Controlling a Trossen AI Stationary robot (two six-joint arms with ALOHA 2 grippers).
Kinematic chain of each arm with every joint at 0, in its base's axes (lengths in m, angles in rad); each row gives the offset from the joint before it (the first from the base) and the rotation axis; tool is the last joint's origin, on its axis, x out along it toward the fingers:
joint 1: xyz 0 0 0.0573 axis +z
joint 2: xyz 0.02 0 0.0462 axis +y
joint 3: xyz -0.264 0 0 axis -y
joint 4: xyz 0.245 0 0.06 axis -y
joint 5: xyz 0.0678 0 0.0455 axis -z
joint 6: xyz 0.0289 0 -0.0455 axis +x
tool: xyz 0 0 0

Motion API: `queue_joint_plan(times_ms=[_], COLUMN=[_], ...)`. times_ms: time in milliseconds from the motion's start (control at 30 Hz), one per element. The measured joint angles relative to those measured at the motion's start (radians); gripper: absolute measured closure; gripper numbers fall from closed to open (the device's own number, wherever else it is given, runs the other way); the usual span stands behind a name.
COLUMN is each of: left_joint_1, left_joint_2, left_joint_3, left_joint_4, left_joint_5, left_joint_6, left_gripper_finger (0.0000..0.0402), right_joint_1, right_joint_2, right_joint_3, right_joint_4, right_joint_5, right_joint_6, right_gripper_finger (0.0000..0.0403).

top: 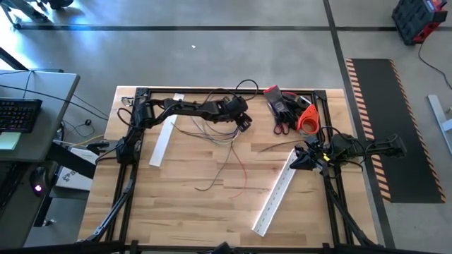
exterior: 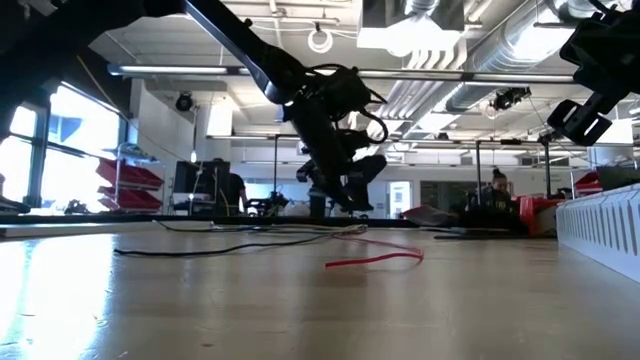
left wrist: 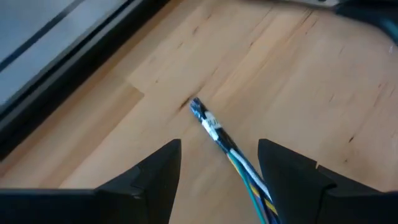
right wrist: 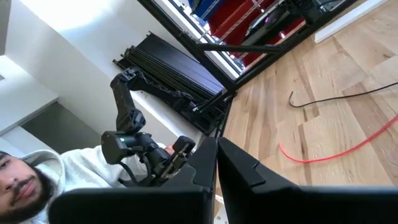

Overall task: Ziptie cables
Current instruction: Wrap the colored cables with the black zip tie

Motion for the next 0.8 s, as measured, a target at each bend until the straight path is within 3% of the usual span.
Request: queue_joint_plan(times_ms=[167,500,600,800], left_joint_1=[-0.012,-0.074,-0.075,-0.052], left_joint_2=[0.027,0.091,0.085,0.055], left_joint_3=[0.001,0.005,0.005,-0.001], left_joint_4=[0.004,-0.021,-0.032,-0.05], left_joint_5=[0.063,-0.068,-0.034,0.075], left_joint_6=[-0.06,-0.078,-0.074,-0.027], left_gripper_finger=[0.0204,0.0221,0.0259,0.0389], right_joint_1=[0.0,0.0,0.0,0.0], right_joint_2=[0.0,0.0,0.0,0.0], right_joint_3=[0.0,0.0,0.0,0.0], right_joint_4=[0.0,0.0,0.0,0.0], right_joint_5=[0.0,0.0,0.0,0.0], right_joint_6=[0.0,0.0,0.0,0.0], right_gripper_finger=[0.0403,0.0403,0.0403,0.0403])
